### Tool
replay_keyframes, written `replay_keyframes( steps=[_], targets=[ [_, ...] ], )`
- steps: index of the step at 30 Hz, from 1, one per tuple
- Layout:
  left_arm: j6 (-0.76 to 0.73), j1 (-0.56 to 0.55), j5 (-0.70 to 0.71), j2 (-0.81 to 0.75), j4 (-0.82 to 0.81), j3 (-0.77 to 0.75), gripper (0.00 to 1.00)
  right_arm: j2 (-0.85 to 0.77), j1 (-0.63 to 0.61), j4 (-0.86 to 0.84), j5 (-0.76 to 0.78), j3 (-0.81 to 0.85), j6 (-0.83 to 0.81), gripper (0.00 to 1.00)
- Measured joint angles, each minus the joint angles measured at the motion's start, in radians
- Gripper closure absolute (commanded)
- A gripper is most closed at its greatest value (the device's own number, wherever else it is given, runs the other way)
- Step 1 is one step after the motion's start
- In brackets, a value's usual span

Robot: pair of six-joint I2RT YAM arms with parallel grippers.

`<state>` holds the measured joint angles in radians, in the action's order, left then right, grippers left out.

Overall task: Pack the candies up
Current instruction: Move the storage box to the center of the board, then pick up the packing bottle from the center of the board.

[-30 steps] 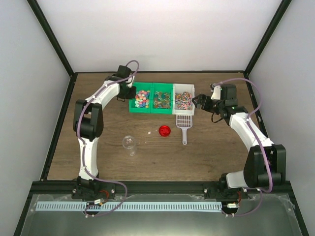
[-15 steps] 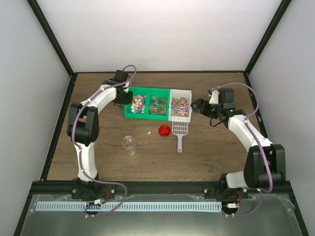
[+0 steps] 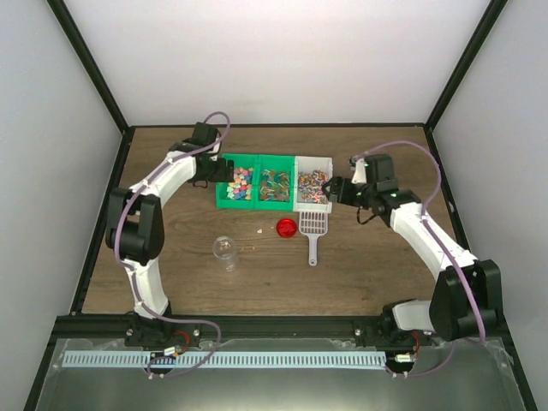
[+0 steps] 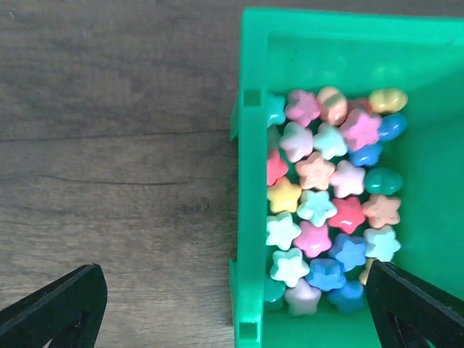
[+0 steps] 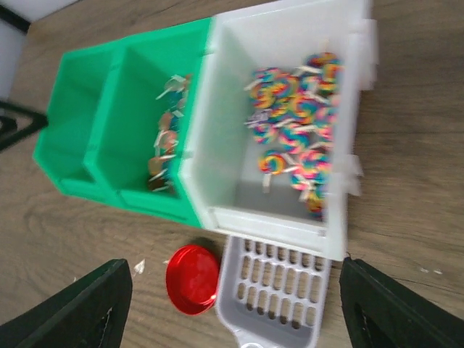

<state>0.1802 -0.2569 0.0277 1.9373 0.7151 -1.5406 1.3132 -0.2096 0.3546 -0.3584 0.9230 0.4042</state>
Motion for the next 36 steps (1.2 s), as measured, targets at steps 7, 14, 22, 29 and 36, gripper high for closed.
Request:
replay_keyframes(
  steps=[7,14,22,29,36],
  targets=[
    [0.066,0.0,0.011,-0.185,-0.067,0.085,0.0,0.001,-0.267,0.113,0.193,0.131,-0.023,0.41],
    [0.138,-0.055,0.079,-0.455,0.016,0.13,0.0,0.002,-0.371,0.178,0.27,0.14,0.001,0.45],
    [0.311,-0.312,0.084,-0.721,0.241,0.308,0.08,0.035,-0.379,0.163,0.277,0.144,0.022,0.5],
    [0.391,-0.326,0.095,-0.859,0.396,0.419,0.19,0.09,-0.381,0.138,0.275,0.144,0.041,0.55],
    [0.384,-0.326,0.04,-0.862,0.422,0.5,0.21,0.105,-0.381,0.123,0.262,0.144,0.061,0.57]
  ],
)
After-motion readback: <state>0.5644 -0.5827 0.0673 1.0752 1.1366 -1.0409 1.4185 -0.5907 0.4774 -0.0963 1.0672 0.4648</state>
